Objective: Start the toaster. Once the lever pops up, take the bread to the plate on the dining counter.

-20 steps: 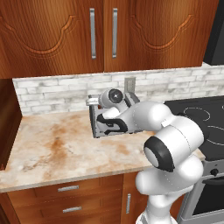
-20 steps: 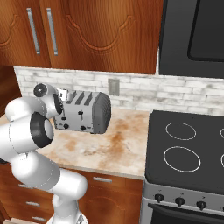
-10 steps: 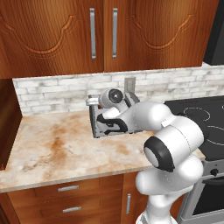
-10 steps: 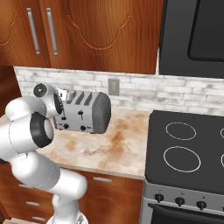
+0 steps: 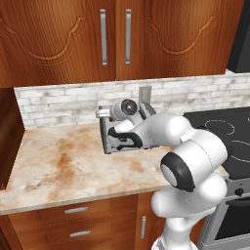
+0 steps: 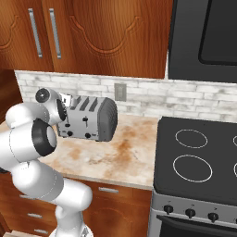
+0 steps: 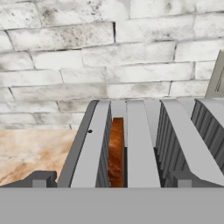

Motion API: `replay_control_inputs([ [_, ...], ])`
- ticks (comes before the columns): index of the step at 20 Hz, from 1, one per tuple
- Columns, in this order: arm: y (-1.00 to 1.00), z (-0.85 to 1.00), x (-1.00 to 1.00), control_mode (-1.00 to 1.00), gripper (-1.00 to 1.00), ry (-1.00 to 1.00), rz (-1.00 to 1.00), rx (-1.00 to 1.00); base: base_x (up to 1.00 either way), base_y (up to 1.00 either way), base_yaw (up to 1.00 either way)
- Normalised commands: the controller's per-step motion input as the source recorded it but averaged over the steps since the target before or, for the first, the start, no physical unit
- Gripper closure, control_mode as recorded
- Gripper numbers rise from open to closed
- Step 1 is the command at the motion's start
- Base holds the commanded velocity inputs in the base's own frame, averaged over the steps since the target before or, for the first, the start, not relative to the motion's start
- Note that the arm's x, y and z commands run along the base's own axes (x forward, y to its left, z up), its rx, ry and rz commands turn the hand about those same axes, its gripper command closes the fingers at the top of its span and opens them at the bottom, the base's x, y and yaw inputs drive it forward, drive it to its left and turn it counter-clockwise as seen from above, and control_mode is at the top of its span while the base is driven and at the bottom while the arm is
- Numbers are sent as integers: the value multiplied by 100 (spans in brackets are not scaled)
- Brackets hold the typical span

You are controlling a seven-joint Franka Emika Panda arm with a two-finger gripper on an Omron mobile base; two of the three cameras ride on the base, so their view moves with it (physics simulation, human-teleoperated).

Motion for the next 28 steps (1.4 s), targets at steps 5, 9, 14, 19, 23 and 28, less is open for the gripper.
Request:
replay_control_inputs([
  [5,0,0,0,-100,-100,0,0,0,0,0,0],
  [9,0,0,0,-100,-100,0,0,0,0,0,0],
  [14,0,0,0,-100,-100,0,0,0,0,0,0],
  [19,0,0,0,-100,-100,0,0,0,0,0,0],
  [23,0,0,0,-100,-100,0,0,0,0,0,0],
  [28,0,0,0,-100,-100,0,0,0,0,0,0],
])
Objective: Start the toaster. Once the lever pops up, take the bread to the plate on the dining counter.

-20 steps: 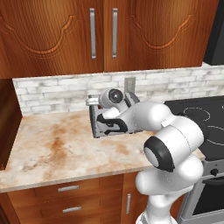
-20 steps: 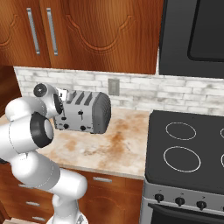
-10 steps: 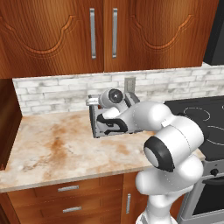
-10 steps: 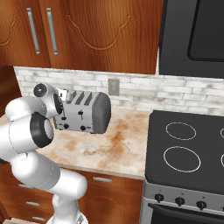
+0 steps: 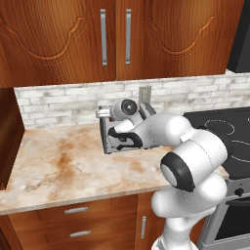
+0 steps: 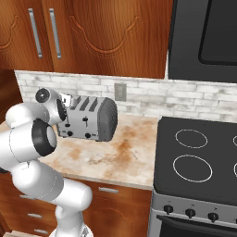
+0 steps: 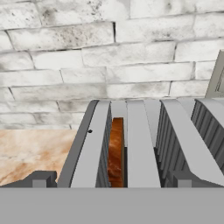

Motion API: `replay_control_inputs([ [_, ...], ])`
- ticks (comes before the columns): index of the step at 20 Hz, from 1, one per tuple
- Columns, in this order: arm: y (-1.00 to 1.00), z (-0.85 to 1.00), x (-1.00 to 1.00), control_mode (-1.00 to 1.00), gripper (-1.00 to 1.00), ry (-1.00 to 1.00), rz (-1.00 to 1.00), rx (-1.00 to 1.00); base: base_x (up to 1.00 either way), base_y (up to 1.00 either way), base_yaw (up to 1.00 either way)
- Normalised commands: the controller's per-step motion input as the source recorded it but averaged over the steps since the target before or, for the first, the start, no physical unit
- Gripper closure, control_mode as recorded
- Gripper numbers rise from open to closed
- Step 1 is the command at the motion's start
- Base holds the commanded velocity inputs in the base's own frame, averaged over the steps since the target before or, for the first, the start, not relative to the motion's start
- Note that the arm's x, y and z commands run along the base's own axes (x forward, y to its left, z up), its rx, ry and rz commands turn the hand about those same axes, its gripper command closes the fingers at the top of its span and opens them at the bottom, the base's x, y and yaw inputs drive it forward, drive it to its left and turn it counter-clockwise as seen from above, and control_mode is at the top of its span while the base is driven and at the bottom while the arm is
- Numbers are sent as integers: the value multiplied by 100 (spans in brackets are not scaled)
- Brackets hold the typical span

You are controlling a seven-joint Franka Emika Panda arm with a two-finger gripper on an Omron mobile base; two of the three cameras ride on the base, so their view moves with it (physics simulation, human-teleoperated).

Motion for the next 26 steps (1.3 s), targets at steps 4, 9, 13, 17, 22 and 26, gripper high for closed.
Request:
replay_control_inputs([
  [4,0,0,0,-100,-100,0,0,0,0,0,0],
  [9,0,0,0,-100,-100,0,0,0,0,0,0],
  [13,0,0,0,-100,-100,0,0,0,0,0,0],
  [17,0,0,0,-100,-100,0,0,0,0,0,0],
  [22,0,0,0,-100,-100,0,0,0,0,0,0],
  [26,0,0,0,-100,-100,0,0,0,0,0,0],
])
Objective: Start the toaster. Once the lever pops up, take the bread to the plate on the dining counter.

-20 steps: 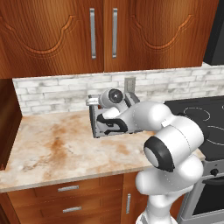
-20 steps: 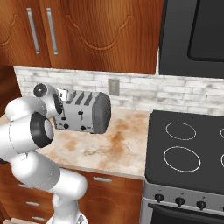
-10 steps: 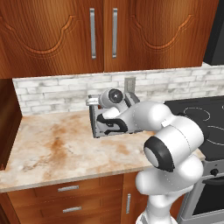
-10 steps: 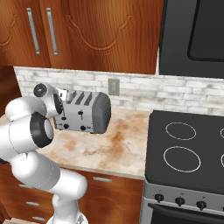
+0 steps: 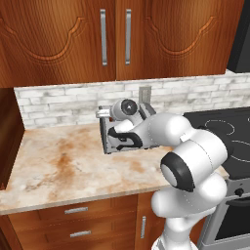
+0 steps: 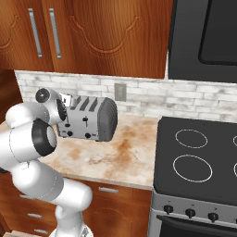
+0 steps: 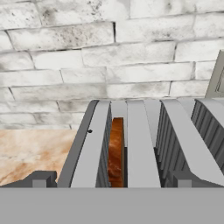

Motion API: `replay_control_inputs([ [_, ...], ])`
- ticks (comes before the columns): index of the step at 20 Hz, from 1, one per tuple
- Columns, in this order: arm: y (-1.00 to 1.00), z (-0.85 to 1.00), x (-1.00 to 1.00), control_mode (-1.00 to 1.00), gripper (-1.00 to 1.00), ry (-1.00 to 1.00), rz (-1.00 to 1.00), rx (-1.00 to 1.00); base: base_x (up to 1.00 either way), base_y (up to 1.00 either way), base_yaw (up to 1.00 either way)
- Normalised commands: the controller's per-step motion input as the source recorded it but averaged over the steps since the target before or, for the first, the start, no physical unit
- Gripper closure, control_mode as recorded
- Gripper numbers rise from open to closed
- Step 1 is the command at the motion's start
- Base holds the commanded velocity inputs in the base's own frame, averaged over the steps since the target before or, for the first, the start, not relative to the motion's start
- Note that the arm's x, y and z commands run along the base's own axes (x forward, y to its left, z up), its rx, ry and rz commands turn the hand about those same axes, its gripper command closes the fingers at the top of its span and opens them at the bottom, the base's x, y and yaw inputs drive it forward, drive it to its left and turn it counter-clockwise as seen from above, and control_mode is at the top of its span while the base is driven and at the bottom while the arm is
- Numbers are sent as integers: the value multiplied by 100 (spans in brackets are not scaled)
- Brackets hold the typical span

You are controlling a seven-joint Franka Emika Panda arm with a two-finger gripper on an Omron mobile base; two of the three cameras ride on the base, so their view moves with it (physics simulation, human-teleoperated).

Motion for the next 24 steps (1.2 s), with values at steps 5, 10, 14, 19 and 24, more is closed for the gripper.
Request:
replay_control_inputs([
  [5,0,0,0,-100,-100,0,0,0,0,0,0],
  [10,0,0,0,-100,-100,0,0,0,0,0,0],
  [14,0,0,0,-100,-100,0,0,0,0,0,0],
  [19,0,0,0,-100,-100,0,0,0,0,0,0],
  [24,0,0,0,-100,-100,0,0,0,0,0,0],
])
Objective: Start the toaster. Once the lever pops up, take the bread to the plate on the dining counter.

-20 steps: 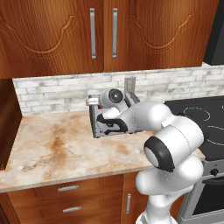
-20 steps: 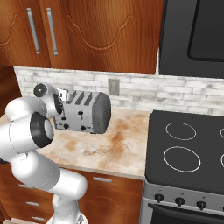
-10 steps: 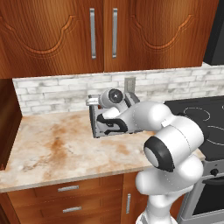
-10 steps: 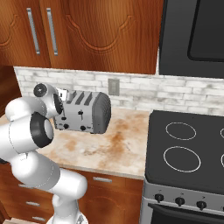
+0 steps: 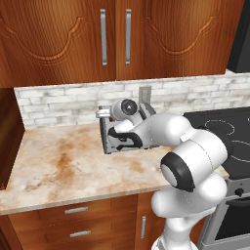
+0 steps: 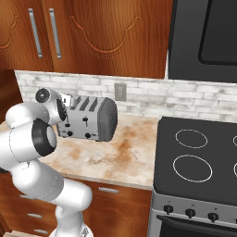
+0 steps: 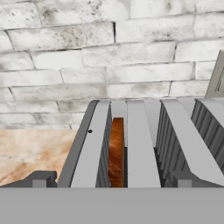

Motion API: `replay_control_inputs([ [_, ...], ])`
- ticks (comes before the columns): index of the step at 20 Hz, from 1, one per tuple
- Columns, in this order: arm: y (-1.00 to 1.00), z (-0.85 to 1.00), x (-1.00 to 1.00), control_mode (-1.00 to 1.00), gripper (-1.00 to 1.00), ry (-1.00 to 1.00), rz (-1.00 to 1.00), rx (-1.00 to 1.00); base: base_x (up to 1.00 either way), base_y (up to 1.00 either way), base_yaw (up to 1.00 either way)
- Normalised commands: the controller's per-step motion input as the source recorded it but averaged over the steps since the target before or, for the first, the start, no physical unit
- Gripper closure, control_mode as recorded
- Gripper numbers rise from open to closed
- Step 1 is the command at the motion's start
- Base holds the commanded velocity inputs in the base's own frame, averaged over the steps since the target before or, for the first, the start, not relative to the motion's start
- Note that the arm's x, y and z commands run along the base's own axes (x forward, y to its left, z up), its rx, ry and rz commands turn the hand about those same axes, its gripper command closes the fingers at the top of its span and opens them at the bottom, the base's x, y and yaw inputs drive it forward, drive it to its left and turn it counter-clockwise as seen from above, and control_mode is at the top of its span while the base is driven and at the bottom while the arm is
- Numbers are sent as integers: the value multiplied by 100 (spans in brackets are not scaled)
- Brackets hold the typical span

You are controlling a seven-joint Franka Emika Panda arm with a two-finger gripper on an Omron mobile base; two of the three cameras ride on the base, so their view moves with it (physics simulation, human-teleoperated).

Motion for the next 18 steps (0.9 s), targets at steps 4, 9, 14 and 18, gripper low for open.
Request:
replay_control_inputs([
  [4,0,0,0,-100,-100,0,0,0,0,0,0],
  [9,0,0,0,-100,-100,0,0,0,0,0,0],
  [14,0,0,0,-100,-100,0,0,0,0,0,0],
  [18,0,0,0,-100,-100,0,0,0,0,0,0],
])
